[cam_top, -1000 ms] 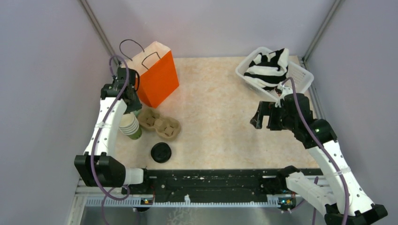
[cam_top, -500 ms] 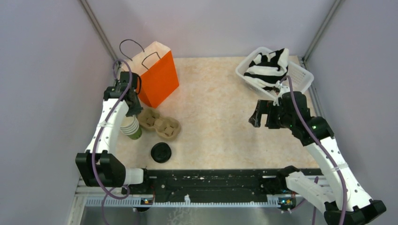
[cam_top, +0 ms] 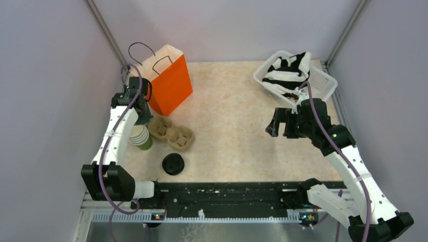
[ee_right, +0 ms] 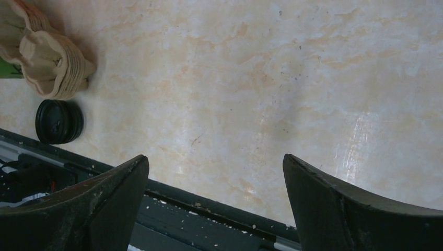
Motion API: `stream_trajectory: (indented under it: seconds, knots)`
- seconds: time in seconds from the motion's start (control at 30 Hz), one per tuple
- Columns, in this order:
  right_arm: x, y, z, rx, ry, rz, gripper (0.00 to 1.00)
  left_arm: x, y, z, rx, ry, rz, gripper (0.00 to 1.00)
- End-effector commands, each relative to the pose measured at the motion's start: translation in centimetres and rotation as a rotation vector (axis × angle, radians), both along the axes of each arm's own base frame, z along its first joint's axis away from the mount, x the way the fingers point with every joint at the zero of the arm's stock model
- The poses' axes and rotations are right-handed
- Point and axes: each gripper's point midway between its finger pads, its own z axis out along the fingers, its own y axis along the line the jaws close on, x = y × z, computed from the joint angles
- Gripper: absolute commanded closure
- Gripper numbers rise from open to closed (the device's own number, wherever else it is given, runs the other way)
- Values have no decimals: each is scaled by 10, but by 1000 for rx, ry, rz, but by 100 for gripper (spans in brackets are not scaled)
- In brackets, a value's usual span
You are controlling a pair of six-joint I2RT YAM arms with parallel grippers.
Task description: Pack the takeout coffee
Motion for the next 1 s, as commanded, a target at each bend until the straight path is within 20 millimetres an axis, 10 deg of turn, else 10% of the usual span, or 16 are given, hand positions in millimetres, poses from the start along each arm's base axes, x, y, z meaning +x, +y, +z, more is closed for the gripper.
stream_trajectory:
  seconds: [0.0, 0.97]
  knots:
    - [7, 5, 4, 26, -25, 4, 1, 4, 5, 9, 24, -8, 9, 93]
    - [14, 12, 4, 2, -23, 72, 1, -17, 23, 24, 226, 107, 119, 100]
